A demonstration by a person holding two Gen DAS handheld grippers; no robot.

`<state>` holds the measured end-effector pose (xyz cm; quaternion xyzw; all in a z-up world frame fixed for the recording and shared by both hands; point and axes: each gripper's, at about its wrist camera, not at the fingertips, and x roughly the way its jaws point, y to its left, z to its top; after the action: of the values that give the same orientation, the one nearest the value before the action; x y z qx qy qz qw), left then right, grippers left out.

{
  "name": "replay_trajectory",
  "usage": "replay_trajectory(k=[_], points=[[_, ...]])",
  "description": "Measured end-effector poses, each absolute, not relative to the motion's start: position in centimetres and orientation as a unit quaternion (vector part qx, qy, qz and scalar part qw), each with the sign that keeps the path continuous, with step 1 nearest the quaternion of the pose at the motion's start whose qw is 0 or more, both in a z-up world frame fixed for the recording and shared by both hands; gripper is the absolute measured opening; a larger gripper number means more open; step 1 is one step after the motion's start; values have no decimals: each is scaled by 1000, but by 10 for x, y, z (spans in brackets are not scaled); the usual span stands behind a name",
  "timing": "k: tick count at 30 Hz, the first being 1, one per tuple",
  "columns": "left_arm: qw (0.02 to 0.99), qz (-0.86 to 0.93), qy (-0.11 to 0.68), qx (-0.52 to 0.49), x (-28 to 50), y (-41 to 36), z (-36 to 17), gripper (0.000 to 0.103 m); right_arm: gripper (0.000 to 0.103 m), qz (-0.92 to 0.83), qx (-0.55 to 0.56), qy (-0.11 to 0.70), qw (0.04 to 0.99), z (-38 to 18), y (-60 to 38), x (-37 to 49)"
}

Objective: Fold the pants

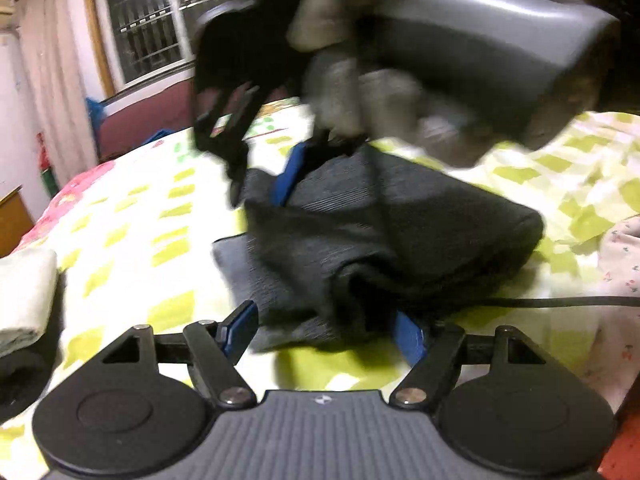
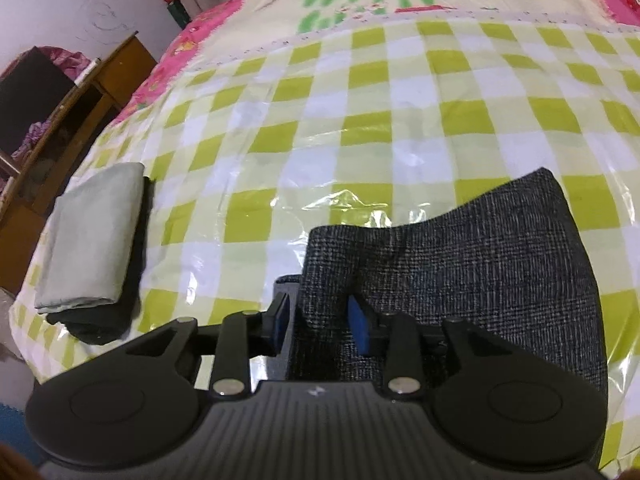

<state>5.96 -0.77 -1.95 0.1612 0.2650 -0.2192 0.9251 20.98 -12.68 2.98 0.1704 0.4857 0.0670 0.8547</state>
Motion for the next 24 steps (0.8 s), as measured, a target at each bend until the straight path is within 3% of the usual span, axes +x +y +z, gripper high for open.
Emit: replay_trajectory(k=[14, 24], points=[[948, -185, 210, 153, 14, 7, 24, 89, 34, 127, 139, 428, 884, 51, -156, 165], [933, -189, 265, 153, 43, -34, 17, 90, 37, 152, 113, 437, 879, 48, -171, 194]])
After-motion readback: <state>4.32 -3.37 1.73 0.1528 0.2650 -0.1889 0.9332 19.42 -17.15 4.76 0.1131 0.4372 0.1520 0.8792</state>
